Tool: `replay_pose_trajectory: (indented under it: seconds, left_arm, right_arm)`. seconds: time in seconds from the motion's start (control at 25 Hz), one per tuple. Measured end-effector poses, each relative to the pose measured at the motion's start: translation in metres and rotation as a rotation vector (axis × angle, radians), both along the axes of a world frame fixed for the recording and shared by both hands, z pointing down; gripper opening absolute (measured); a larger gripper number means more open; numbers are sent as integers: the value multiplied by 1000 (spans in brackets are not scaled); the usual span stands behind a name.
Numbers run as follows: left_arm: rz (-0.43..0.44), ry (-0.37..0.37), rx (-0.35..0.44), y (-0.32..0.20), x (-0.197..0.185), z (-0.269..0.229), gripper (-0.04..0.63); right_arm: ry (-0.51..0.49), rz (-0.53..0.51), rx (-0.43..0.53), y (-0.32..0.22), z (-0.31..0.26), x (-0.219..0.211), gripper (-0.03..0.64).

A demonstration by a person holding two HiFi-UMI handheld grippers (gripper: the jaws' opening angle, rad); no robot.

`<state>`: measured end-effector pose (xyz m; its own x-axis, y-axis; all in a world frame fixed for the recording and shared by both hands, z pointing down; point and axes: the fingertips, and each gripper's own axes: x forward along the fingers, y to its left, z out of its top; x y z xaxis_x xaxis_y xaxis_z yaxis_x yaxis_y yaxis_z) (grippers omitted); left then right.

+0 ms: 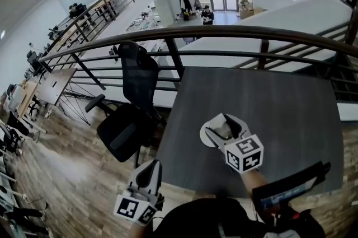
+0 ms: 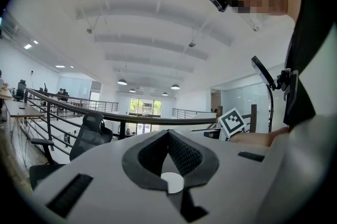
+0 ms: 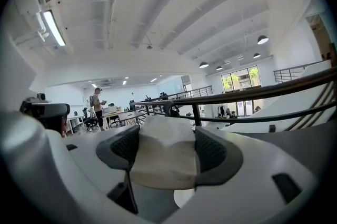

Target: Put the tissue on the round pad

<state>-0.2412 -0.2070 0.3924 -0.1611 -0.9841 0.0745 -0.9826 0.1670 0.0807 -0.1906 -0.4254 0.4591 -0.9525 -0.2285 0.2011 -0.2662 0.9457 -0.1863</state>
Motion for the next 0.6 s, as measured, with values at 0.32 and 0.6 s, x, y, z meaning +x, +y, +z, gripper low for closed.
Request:
replay_pose_trajectory:
  seconds: [0.32, 0.6]
  left_arm:
    - [-88, 32, -22, 5, -7, 5, 3]
    - [-137, 54, -32, 2, -12, 7, 3]
  right_arm:
    - [85, -20, -30, -24, 53, -24, 331]
    - [153, -49, -58, -33, 98, -43, 331]
